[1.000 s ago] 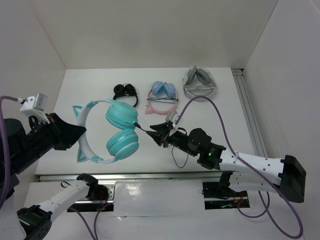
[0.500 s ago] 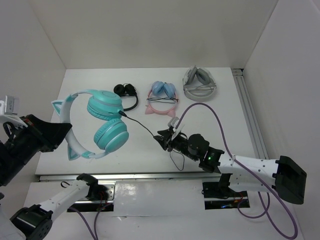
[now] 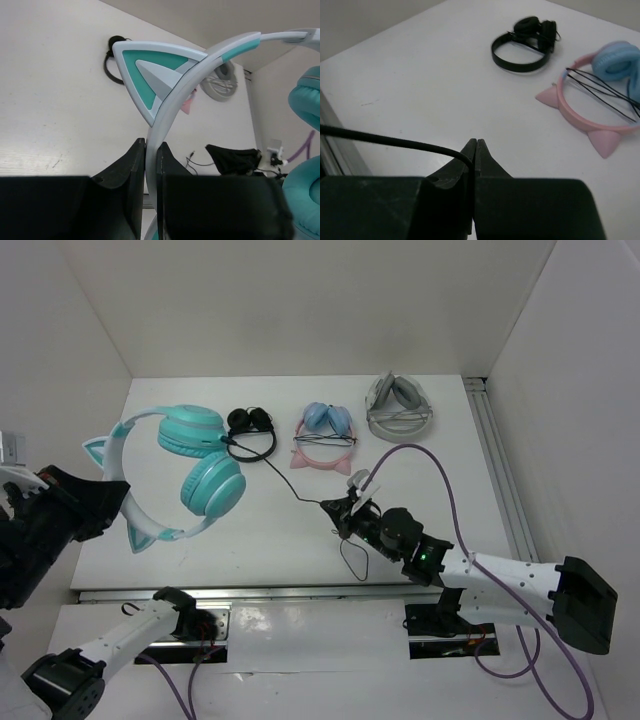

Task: Wrap the headphones

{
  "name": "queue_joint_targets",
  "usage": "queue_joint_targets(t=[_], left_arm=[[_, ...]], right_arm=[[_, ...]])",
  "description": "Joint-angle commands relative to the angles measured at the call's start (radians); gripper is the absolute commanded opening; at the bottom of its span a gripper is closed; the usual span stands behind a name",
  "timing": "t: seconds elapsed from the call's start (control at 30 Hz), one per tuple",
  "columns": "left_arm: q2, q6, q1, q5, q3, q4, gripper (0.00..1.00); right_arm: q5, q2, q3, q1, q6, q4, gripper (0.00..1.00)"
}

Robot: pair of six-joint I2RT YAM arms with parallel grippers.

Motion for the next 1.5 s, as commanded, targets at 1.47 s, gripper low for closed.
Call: queue_joint_targets(t=[1.47], left_arm=[[0.194,0.595,-0.802,0.229,-0.923,0.794,0.00]], right_arm=[[0.683,0.107,0.913,0.336,-0.251,-0.975,0.00]])
